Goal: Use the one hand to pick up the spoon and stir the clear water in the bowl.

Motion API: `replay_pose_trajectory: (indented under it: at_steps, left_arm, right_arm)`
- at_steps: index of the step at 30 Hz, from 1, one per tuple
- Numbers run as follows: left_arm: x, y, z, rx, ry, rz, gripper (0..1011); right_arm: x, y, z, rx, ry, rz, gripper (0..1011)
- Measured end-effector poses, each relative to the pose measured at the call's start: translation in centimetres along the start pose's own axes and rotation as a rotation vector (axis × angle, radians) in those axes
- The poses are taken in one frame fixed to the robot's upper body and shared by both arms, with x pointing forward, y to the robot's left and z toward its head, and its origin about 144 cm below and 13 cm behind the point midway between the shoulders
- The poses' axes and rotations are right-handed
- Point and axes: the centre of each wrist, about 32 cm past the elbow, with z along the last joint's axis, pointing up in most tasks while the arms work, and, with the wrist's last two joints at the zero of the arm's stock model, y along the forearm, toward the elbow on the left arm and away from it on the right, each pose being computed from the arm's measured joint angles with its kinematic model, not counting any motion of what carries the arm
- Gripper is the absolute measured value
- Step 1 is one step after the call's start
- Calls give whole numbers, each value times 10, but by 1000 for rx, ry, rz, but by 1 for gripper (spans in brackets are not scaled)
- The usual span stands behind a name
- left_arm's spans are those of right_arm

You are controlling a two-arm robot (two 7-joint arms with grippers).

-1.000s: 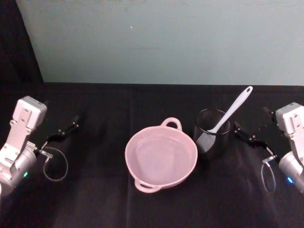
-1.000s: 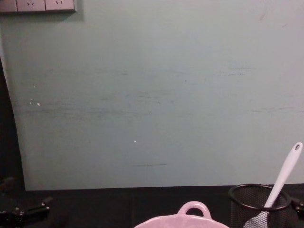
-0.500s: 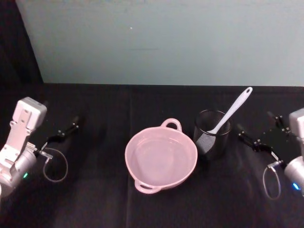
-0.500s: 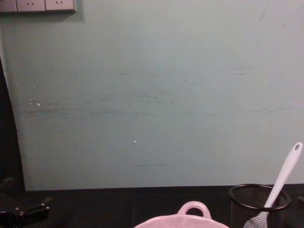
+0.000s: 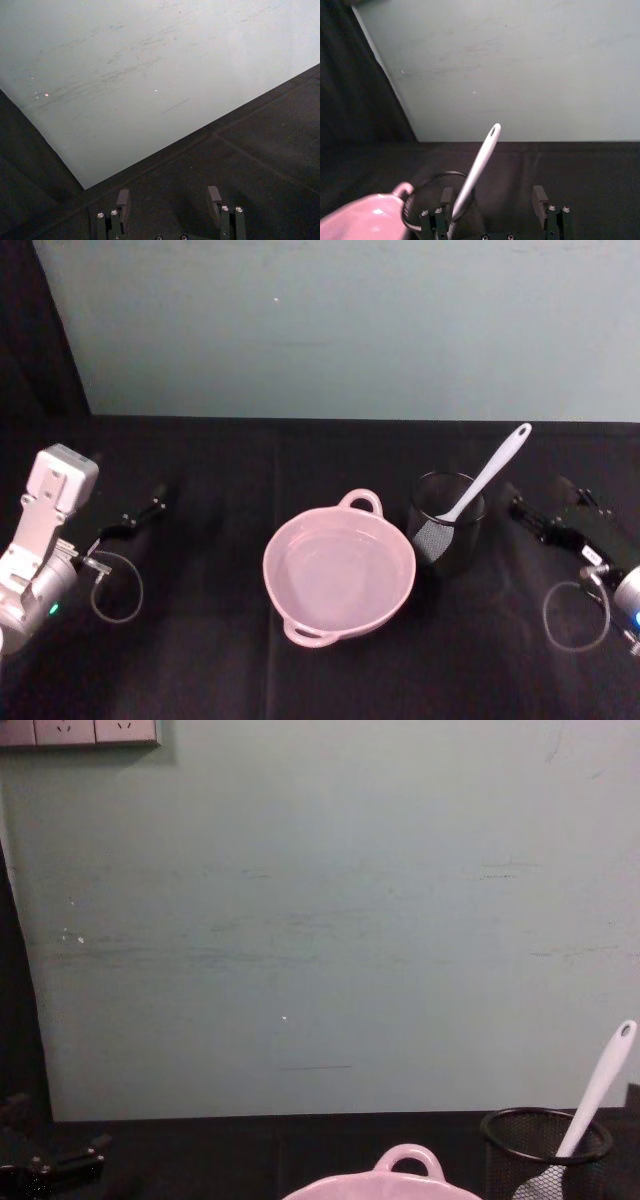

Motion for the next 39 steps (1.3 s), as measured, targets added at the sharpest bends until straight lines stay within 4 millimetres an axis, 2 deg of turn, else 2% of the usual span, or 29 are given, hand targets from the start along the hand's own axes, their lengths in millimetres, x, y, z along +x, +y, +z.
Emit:
replay_pose_trajectory:
  at_steps: [10,15,21,27,28,34,35,39]
  left_arm:
    - [0,0,0,0,0,0,1005]
    - [0,0,0,0,0,0,1005]
    - [0,0,0,0,0,0,1005]
    - [0,0,0,0,0,0,1005]
    - [0,0,0,0,0,0,1005]
    - [0,0,0,0,0,0,1005]
    - [0,0,0,0,0,0,1005]
    - [0,0,0,0,0,0,1005]
  right_arm:
    - [18,35,2,9,311,131,1003]
    - [26,52,-5,29,384,181,1003]
    - [31,61,-9,43,434,213,1000]
    - [32,64,-10,59,467,225,888]
    - [32,64,-10,59,472,228,837]
    - [33,65,-10,53,474,237,692]
    - [33,65,-10,52,472,238,629]
    - [33,64,-9,48,460,239,510]
